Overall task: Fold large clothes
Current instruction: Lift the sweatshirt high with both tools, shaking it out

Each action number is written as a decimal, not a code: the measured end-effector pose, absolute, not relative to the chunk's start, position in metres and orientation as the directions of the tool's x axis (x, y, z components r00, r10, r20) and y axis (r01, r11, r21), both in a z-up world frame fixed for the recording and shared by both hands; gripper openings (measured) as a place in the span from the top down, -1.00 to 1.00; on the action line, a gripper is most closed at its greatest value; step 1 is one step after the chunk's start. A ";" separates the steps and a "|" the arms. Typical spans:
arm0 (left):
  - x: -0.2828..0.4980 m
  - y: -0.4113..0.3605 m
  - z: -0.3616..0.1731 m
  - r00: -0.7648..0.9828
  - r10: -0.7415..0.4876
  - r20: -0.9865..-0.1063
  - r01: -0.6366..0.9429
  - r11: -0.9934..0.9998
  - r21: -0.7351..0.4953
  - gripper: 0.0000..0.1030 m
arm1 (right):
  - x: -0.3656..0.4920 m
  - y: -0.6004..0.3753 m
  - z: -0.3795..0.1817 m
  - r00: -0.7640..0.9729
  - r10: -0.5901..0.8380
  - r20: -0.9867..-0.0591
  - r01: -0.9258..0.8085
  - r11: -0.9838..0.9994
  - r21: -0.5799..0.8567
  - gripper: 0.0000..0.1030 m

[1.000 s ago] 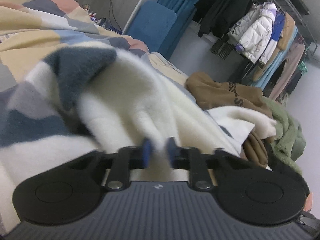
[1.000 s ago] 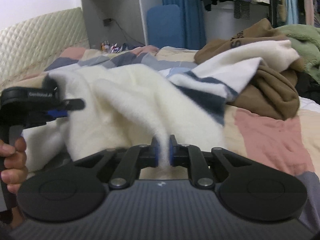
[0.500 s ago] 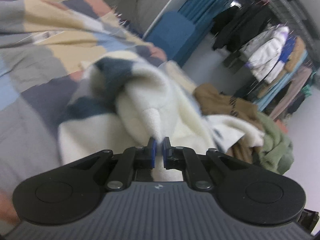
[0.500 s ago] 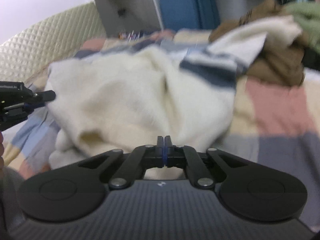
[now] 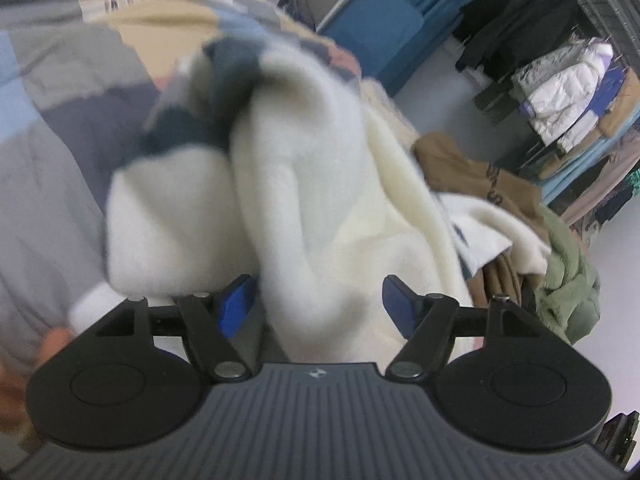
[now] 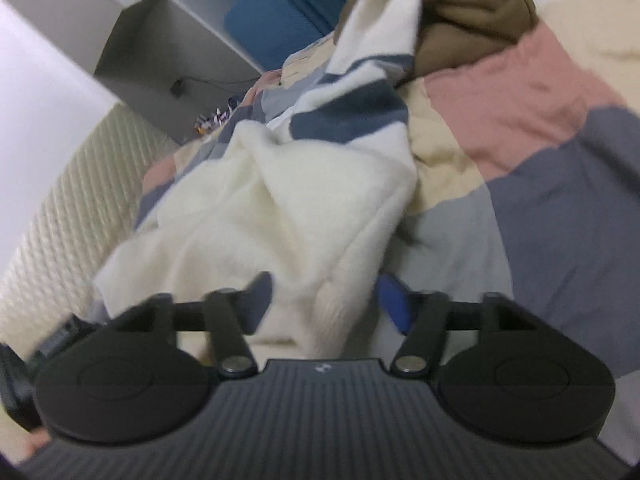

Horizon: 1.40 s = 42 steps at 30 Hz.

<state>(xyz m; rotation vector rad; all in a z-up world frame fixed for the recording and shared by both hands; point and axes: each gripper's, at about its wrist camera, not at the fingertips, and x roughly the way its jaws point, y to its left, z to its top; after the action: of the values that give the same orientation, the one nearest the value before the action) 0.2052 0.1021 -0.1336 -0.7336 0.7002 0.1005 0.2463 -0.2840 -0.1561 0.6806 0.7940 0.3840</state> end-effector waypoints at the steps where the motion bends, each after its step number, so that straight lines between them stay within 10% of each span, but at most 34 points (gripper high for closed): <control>1: 0.209 0.101 -0.140 0.763 -0.167 -0.624 -0.322 0.739 -0.592 -0.46 | 0.249 -0.284 -0.159 0.644 0.560 -0.521 -0.056 0.714 0.698 -0.26; 8: 0.225 0.111 -0.166 0.782 -0.241 -0.575 -0.312 0.648 -0.695 -0.40 | 0.284 -0.279 -0.197 0.625 0.604 -0.494 0.060 0.594 0.802 -0.29; 11: 0.227 0.115 -0.169 0.796 -0.248 -0.551 -0.298 0.632 -0.715 0.21 | 0.301 -0.275 -0.209 0.618 0.623 -0.480 0.069 0.565 0.822 -0.23; 15: 0.219 0.122 -0.163 0.840 -0.268 -0.471 -0.236 0.602 -0.763 0.71 | 0.310 -0.267 -0.214 0.596 0.669 -0.444 0.031 0.533 0.845 0.71; 42: 0.038 0.129 0.213 0.922 -0.331 0.200 0.384 0.722 -0.575 0.75 | 0.141 -0.299 0.217 0.735 0.650 0.194 -0.647 0.587 0.487 0.75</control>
<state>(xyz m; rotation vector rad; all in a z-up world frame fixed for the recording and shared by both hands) 0.0382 0.1293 0.2134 -0.6537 -0.0856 -0.3956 0.1411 -0.2987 0.2170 0.5659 0.0053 0.7554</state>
